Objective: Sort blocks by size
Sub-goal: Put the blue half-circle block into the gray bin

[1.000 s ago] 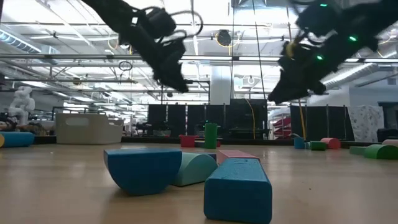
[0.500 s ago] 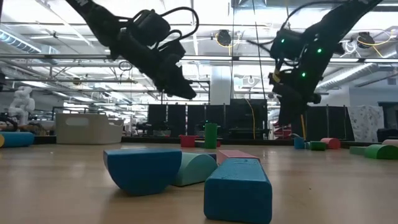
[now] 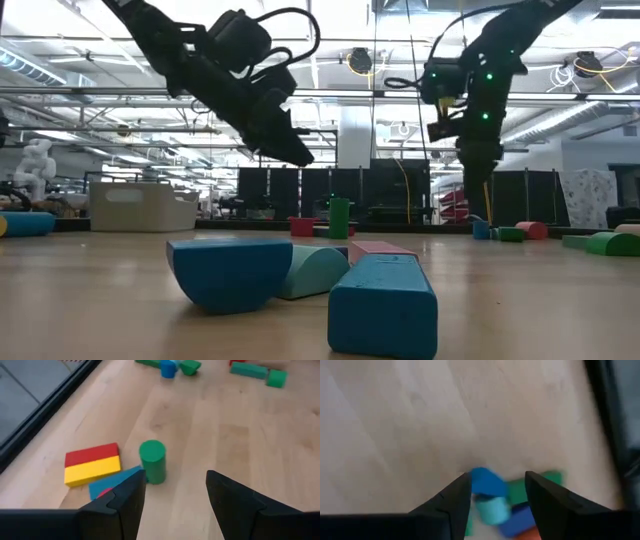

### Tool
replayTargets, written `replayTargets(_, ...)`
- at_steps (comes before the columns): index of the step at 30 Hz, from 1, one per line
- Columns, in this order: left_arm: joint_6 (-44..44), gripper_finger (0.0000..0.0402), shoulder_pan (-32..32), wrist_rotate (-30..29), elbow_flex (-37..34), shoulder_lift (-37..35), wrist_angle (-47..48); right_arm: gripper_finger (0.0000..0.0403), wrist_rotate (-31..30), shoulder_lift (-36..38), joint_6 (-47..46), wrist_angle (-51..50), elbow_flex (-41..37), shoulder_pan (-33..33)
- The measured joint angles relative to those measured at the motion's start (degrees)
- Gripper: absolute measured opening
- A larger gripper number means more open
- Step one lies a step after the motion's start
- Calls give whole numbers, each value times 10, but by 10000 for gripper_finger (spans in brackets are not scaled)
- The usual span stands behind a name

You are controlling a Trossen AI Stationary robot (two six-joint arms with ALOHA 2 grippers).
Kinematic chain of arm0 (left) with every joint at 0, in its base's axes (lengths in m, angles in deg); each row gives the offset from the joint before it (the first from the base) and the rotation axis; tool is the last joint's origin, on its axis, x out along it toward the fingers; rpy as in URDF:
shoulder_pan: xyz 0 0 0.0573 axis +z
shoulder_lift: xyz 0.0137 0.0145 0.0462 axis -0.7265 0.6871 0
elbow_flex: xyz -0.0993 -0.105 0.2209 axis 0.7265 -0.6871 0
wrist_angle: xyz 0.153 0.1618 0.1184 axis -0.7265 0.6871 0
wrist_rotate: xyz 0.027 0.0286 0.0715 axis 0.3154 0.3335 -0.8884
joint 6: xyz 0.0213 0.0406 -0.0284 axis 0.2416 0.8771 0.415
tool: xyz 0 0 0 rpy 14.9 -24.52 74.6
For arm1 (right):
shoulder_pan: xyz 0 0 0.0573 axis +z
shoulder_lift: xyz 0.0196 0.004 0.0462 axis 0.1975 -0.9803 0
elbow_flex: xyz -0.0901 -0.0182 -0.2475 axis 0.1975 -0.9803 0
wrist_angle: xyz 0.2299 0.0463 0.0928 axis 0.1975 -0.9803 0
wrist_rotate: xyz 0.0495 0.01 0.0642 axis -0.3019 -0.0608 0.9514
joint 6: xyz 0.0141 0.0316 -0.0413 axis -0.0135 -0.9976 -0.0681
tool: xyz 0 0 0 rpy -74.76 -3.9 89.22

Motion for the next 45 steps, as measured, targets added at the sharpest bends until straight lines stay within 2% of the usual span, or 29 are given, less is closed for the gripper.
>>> replayTargets(2, 11, 211, -9, 0, 0, 0, -2, 184, -31, -10, 100, -12, 8, 0)
replayTargets(6, 15, 210, -26, -1, 0, 0, -2, 201, -73, -37, 230, -23, 12, -1)
replayTargets(16, 14, 210, -62, -38, 0, 0, 11, 198, -67, -85, 302, -10, 12, -1)
replayTargets(27, 4, 210, -68, -38, 0, 0, 17, 196, -83, -130, 288, -19, 15, 14)
replayTargets(33, 4, 210, -68, -41, 0, 0, 27, 196, -53, -109, 273, -32, 9, 24)
replayTargets(37, 4, 210, -68, -49, 1, 0, 22, 196, -61, -83, 259, -24, 11, 22)
replayTargets(41, 3, 210, -68, -57, 1, 0, 19, 196, -23, -75, 243, -4, 12, 22)
replayTargets(45, -1, 210, -68, -62, 1, 0, 19, 196, 44, -96, 179, 59, 11, 12)
